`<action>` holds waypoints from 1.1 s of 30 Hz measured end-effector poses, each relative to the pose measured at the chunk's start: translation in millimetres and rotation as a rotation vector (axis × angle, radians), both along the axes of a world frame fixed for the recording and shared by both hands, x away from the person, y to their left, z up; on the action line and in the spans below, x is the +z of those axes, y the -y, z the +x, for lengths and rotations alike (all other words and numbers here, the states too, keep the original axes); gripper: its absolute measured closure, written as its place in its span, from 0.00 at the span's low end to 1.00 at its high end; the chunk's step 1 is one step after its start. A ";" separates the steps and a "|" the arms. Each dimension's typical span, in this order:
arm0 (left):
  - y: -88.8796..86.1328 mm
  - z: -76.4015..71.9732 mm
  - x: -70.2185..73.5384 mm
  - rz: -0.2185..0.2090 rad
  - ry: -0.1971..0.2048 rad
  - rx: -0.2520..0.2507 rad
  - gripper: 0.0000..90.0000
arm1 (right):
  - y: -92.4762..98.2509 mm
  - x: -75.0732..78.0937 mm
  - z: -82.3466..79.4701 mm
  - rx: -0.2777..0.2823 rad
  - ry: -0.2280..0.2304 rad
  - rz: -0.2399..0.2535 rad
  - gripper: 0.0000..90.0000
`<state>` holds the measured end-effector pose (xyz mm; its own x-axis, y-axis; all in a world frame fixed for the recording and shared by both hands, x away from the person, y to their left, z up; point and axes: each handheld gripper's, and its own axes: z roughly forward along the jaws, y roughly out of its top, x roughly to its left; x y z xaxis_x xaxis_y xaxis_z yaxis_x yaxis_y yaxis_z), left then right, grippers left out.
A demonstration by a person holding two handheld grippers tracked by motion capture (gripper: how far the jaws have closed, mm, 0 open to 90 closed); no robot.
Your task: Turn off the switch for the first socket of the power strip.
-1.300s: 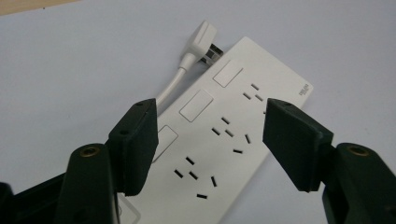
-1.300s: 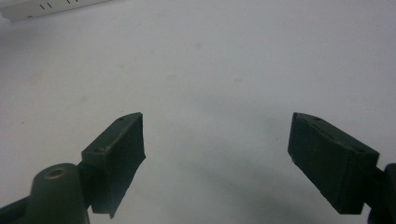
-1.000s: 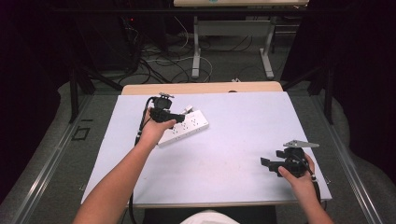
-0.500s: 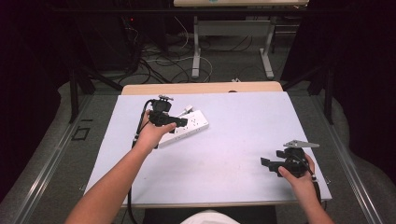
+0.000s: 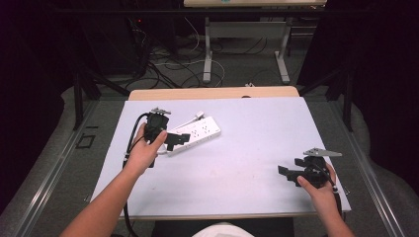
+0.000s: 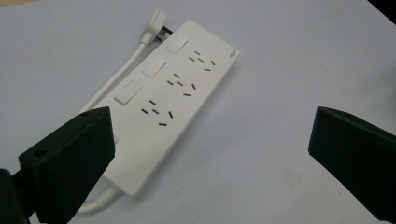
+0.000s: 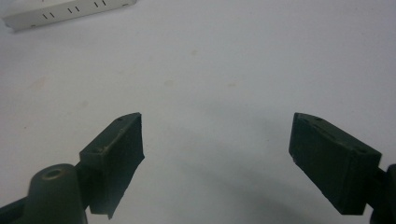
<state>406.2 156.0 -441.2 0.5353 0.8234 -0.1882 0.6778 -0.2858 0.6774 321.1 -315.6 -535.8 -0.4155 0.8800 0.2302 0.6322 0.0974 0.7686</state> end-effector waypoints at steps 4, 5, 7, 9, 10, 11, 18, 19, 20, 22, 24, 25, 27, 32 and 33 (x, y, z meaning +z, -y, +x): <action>-9.4 -12.1 5.4 -0.006 0.013 -0.005 0.00 | -0.5 1.4 -2.4 0.010 0.017 -0.016 0.17; -12.2 -15.2 6.8 0.006 0.016 -0.008 0.00 | -0.4 1.7 -2.7 0.011 0.025 -0.017 0.17; -17.3 -21.1 8.0 0.008 0.027 -0.009 0.01 | 0.1 2.7 -3.8 0.012 0.033 -0.015 0.17; -23.0 -27.0 8.7 0.009 0.030 -0.010 0.01 | 1.1 3.5 -3.8 0.010 0.040 -0.014 0.17; -26.1 -29.3 8.4 0.006 0.038 -0.012 0.01 | 1.3 4.4 -4.1 0.004 0.042 -0.011 0.17; -29.2 -32.5 8.0 0.002 0.037 -0.005 0.01 | 1.6 5.0 -4.4 0.002 0.047 -0.012 0.17; -52.4 -54.0 7.5 -0.024 0.056 0.052 0.03 | 2.4 9.3 -6.7 -0.006 0.076 -0.012 0.17; -56.1 -57.1 7.9 -0.037 0.051 0.057 0.03 | 2.1 9.4 -6.7 -0.012 0.080 -0.011 0.17; -59.2 -60.4 7.5 -0.046 0.054 0.072 0.03 | 2.4 9.7 -6.8 -0.009 0.077 -0.009 0.17; -66.4 -66.1 6.8 -0.054 0.055 0.089 0.03 | 2.0 9.7 -6.8 -0.014 0.080 -0.009 0.17; -71.4 -70.9 3.7 -0.054 0.080 0.123 0.03 | 2.4 10.1 -6.9 -0.009 0.077 -0.010 0.17; -74.3 -73.2 2.4 -0.056 0.084 0.130 0.03 | 2.3 10.2 -6.8 -0.009 0.078 -0.011 0.17; -80.3 -76.9 0.0 -0.067 0.084 0.146 0.03 | 2.3 10.4 -6.4 -0.011 0.076 -0.010 0.17; -94.0 -79.6 -9.2 -0.084 0.091 0.192 0.04 | 2.6 9.7 -6.5 -0.025 0.080 -0.017 0.17; -96.1 -80.0 -11.9 -0.082 0.094 0.207 0.04 | 2.6 9.5 -6.7 -0.025 0.079 -0.019 0.17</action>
